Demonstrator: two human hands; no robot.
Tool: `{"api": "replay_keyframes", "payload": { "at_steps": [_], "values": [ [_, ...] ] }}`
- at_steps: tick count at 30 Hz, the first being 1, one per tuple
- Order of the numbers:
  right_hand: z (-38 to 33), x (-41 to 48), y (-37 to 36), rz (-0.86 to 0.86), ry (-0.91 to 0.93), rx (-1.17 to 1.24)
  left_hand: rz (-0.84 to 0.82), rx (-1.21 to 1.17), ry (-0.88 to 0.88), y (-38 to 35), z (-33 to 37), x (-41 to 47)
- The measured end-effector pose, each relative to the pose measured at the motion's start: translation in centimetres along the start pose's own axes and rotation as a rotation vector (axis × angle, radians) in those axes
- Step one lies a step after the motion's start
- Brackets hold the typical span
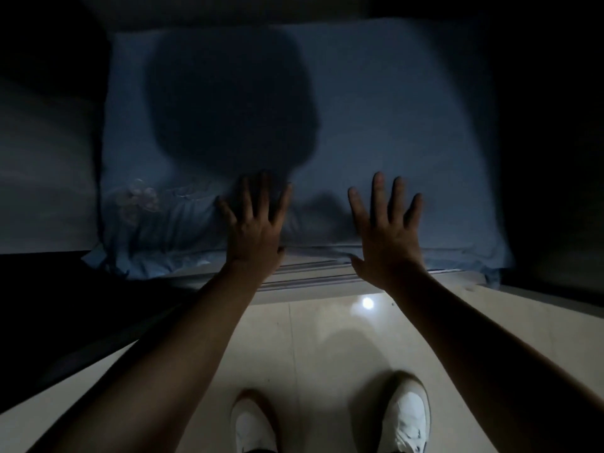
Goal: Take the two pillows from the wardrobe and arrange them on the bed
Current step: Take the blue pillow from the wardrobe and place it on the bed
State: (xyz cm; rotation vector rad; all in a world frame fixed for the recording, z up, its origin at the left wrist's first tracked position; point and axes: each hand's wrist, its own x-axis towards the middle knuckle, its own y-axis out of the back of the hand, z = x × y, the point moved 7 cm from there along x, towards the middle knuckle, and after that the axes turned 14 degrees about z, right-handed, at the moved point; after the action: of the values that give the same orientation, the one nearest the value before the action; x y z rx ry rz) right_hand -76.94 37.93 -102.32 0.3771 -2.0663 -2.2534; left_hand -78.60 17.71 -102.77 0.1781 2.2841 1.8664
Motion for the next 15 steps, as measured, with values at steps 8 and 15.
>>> {"api": "replay_keyframes", "payload": {
  "at_steps": [8, 15],
  "values": [
    [-0.1, 1.0, 0.9, -0.019, -0.043, -0.013, -0.047, 0.028, -0.105, 2.5, 0.2, 3.2],
    [-1.1, 1.5, 11.8, 0.065, -0.085, 0.135, -0.089, -0.246, -0.062, 14.3, -5.8, 5.0]
  ]
}}
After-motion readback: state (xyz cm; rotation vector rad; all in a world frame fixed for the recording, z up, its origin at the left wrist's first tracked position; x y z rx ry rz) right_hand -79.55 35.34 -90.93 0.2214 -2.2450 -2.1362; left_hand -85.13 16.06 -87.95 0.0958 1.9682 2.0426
